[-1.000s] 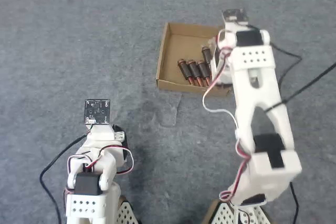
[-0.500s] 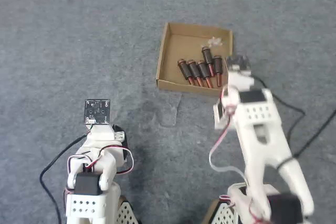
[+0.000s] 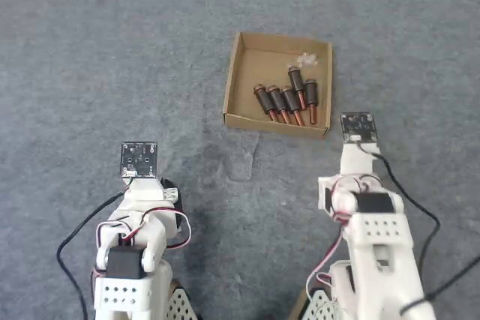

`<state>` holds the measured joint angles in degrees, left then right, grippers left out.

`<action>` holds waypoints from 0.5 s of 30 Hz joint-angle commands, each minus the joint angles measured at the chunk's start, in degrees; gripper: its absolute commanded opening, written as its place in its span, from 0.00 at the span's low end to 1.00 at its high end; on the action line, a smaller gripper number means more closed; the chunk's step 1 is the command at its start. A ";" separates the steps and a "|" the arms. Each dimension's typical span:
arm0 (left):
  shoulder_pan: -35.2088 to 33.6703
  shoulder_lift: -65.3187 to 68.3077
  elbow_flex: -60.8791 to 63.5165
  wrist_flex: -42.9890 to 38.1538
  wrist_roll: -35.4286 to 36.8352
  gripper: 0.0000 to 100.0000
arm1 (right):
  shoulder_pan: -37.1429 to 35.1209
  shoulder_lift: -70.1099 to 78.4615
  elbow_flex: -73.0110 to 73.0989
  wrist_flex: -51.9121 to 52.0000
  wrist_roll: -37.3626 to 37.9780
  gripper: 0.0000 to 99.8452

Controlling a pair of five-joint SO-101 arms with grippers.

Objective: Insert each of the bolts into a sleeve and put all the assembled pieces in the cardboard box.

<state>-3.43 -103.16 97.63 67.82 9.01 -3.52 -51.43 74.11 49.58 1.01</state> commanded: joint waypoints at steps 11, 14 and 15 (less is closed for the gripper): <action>0.09 -1.23 -1.10 -0.35 -0.18 0.01 | 3.21 -25.80 16.26 -1.63 2.29 0.01; 0.09 -1.23 -1.10 -0.35 -0.18 0.01 | 3.65 -33.36 21.19 -1.54 2.20 0.01; 0.09 -1.23 -1.10 -0.35 -0.18 0.01 | 3.65 -35.91 22.86 -1.27 2.20 0.01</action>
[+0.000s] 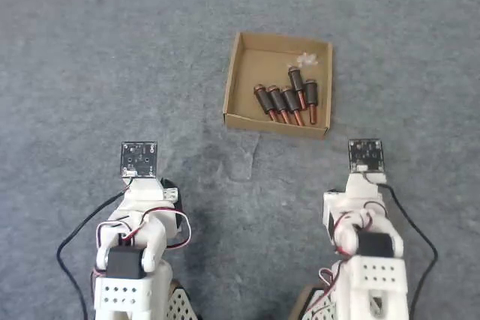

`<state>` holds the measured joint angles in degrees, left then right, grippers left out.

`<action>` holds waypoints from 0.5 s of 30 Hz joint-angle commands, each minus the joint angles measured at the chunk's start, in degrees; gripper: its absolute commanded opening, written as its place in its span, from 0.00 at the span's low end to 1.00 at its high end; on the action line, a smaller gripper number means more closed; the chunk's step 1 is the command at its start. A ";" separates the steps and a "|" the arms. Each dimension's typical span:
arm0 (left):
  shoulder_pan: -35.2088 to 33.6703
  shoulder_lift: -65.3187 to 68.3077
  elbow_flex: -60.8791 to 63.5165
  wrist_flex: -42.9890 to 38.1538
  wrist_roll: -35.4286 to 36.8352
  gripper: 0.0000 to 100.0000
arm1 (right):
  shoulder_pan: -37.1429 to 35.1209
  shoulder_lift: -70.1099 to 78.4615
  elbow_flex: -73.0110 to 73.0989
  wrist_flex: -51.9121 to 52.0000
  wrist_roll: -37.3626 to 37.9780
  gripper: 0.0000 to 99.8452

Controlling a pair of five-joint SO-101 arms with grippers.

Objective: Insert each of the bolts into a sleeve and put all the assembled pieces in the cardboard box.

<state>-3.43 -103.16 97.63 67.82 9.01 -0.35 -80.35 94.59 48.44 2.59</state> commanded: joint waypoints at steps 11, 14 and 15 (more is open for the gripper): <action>0.09 -1.23 -1.10 -0.35 -0.18 0.01 | -5.23 -22.99 1.76 21.05 -5.98 0.01; 0.00 -1.23 -1.10 -0.35 -0.18 0.01 | -6.46 -22.73 1.93 21.67 -5.98 0.01; 0.00 -1.23 -1.10 -0.35 -0.18 0.01 | -6.55 -22.73 1.93 21.76 -5.98 0.01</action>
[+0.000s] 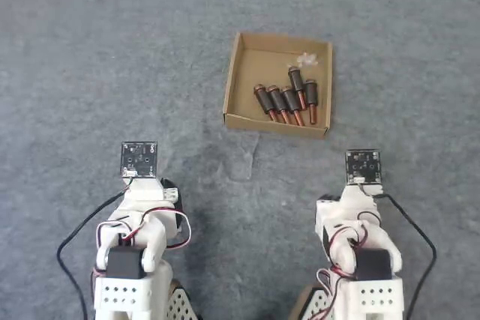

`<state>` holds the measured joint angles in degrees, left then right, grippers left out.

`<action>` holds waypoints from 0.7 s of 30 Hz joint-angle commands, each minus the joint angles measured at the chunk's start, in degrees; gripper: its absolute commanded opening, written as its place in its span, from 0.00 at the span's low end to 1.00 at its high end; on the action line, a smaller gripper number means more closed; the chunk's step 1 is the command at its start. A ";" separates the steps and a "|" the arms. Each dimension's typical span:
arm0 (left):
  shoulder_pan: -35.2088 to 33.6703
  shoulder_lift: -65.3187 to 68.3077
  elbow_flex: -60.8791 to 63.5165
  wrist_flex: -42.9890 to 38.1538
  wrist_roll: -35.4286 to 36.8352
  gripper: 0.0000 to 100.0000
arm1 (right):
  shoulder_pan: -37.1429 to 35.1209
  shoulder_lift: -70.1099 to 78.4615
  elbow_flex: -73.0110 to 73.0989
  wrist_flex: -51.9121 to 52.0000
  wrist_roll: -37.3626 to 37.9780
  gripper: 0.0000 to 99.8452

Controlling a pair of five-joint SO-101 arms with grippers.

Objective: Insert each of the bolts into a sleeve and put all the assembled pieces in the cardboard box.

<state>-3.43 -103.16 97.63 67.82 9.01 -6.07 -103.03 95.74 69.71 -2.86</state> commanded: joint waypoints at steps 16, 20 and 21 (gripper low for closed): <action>-0.18 -1.23 -1.10 0.00 -0.18 0.01 | -1.10 0.04 0.79 4.79 -0.44 0.01; -0.26 -1.23 -1.10 0.09 -0.18 0.01 | -1.10 0.04 0.79 4.70 -0.44 0.01; -0.26 -1.23 -1.10 0.09 -0.09 0.01 | -1.10 0.04 0.79 4.70 -0.44 0.01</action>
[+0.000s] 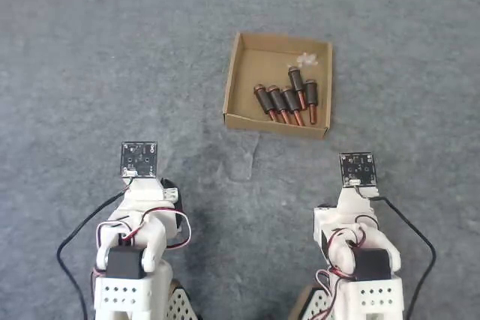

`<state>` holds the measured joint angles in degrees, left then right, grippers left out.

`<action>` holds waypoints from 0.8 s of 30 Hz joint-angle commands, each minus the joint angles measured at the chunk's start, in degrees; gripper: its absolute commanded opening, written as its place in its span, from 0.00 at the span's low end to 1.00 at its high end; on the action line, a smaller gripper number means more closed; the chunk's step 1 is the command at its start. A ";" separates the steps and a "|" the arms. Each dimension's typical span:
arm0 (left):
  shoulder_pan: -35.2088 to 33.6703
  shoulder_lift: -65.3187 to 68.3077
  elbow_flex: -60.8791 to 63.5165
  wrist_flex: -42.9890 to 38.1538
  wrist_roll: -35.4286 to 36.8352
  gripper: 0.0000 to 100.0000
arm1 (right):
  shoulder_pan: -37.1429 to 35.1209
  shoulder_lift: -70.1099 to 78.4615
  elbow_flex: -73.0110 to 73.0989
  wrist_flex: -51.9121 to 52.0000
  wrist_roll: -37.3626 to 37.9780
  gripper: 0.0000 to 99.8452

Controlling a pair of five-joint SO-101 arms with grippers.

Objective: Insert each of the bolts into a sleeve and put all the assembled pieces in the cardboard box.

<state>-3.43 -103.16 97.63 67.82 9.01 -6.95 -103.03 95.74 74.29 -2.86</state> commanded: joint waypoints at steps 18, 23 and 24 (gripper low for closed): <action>0.09 -1.23 -1.19 3.25 -0.35 0.01 | -0.22 0.04 0.79 0.13 -0.44 0.01; -0.26 -1.23 -1.36 3.25 -0.35 0.01 | -0.22 0.04 0.79 0.13 -0.44 0.01; -0.26 -1.23 -1.36 3.25 -0.35 0.01 | -0.22 0.04 0.79 0.13 -0.44 0.01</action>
<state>-3.34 -103.16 97.63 70.90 9.01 -6.95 -103.03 95.74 74.29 -2.86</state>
